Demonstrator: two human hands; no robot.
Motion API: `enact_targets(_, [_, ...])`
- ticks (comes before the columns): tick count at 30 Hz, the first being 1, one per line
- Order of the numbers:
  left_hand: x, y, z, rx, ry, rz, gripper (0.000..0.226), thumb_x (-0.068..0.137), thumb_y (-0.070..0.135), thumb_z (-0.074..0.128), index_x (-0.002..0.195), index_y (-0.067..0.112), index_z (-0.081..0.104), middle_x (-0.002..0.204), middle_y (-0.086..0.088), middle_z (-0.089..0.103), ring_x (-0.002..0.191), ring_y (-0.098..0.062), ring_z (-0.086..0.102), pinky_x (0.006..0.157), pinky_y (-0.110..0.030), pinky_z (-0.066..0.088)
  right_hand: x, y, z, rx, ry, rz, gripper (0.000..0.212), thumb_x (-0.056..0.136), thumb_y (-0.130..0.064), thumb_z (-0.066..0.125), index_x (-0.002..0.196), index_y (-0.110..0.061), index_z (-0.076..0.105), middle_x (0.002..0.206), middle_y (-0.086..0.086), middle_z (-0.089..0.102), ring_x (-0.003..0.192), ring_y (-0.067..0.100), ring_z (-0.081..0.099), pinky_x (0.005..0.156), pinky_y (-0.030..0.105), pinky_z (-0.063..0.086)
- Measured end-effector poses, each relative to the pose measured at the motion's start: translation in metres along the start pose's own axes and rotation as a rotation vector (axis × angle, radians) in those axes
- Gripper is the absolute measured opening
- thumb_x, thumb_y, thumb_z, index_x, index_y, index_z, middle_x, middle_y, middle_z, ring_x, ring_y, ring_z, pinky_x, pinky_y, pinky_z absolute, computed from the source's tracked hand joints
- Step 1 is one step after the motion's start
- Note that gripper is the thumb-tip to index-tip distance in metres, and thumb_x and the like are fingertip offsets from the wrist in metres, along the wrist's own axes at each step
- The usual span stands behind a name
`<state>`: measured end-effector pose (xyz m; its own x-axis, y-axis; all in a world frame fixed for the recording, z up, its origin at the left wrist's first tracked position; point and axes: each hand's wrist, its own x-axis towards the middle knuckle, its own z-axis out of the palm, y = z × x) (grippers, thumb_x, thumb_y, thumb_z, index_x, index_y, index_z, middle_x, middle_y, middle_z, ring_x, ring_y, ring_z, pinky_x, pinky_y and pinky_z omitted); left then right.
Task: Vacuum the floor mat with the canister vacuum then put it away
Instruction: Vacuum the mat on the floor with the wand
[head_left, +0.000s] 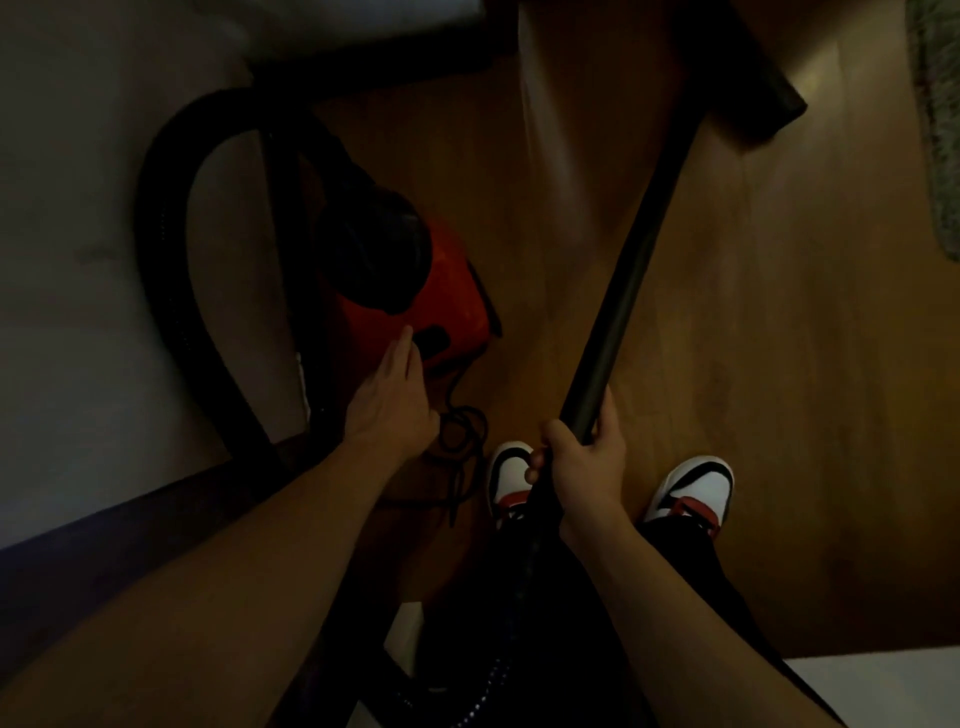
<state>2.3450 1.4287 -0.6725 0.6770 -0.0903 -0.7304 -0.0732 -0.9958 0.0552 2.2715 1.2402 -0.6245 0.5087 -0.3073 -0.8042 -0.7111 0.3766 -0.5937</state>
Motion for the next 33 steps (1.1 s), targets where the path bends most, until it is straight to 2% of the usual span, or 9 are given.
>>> enact_targets(6, [0.006, 0.002, 0.014, -0.067, -0.01, 0.009, 0.089, 0.095, 0.022, 0.053, 0.156, 0.008, -0.009, 0.162, -0.002, -0.027, 0.153, -0.022, -0.006, 0.124, -0.041, 0.014, 0.006, 0.011, -0.003, -0.002, -0.006, 0.014, 0.077, 0.097, 0.0, 0.057, 0.155, -0.043, 0.03, 0.07, 0.008, 0.052, 0.049, 0.019, 0.053, 0.047, 0.031, 0.05])
enact_targets(9, [0.008, 0.003, 0.018, -0.023, 0.046, 0.056, 0.09, 0.094, 0.024, 0.054, 0.156, 0.006, -0.008, 0.163, -0.003, -0.025, 0.153, -0.022, -0.007, 0.124, -0.043, 0.014, 0.005, 0.011, -0.003, 0.025, -0.008, 0.019, 0.074, 0.097, 0.0, 0.057, 0.154, -0.041, 0.032, 0.056, -0.002, 0.052, 0.047, 0.018, 0.052, 0.043, 0.029, 0.048])
enact_targets(14, [0.01, 0.005, 0.026, 0.082, 0.095, 0.111, 0.093, 0.095, 0.035, 0.053, 0.156, 0.007, -0.012, 0.161, -0.001, -0.029, 0.153, -0.02, -0.009, 0.124, -0.044, 0.01, 0.005, 0.009, 0.002, 0.044, -0.02, 0.012, 0.07, 0.098, 0.0, 0.057, 0.154, -0.035, 0.033, 0.049, -0.004, 0.051, 0.044, 0.017, 0.051, 0.042, 0.029, 0.047])
enact_targets(18, [0.011, 0.008, 0.029, 0.086, 0.083, 0.099, 0.095, 0.093, 0.034, 0.049, 0.154, 0.011, -0.02, 0.16, -0.002, -0.033, 0.151, -0.019, -0.017, 0.125, -0.045, 0.005, 0.004, 0.007, 0.003, 0.047, -0.031, 0.012, 0.07, 0.097, -0.001, 0.058, 0.153, -0.035, 0.034, 0.051, -0.003, 0.051, 0.045, 0.018, 0.051, 0.042, 0.03, 0.047])
enact_targets(24, [0.014, 0.006, 0.031, 0.019, 0.053, 0.114, 0.096, 0.089, 0.034, 0.048, 0.155, 0.013, -0.019, 0.159, 0.002, -0.035, 0.15, -0.017, -0.021, 0.125, -0.042, 0.002, 0.006, 0.01, 0.001, 0.046, -0.034, 0.014, 0.07, 0.097, 0.0, 0.059, 0.153, -0.036, 0.035, 0.054, -0.004, 0.052, 0.044, 0.016, 0.052, 0.041, 0.029, 0.047])
enact_targets(30, [0.015, 0.013, 0.024, 0.115, -0.028, 0.088, 0.103, 0.087, 0.045, 0.05, 0.153, 0.017, -0.024, 0.156, -0.003, -0.041, 0.149, -0.021, -0.025, 0.124, -0.047, -0.001, 0.0, 0.005, 0.003, 0.055, -0.016, 0.021, 0.074, 0.096, 0.0, 0.059, 0.153, -0.04, 0.034, 0.058, -0.001, 0.052, 0.042, 0.016, 0.051, 0.041, 0.028, 0.046])
enact_targets(33, [0.009, 0.026, 0.011, 0.079, -0.045, 0.058, 0.1, 0.089, 0.049, 0.047, 0.153, 0.018, -0.023, 0.16, -0.004, -0.033, 0.15, -0.021, -0.021, 0.124, -0.046, -0.002, -0.006, -0.002, 0.005, 0.047, -0.015, 0.02, 0.076, 0.097, 0.001, 0.058, 0.155, -0.04, 0.032, 0.054, -0.004, 0.053, 0.045, 0.018, 0.05, 0.046, 0.032, 0.049])
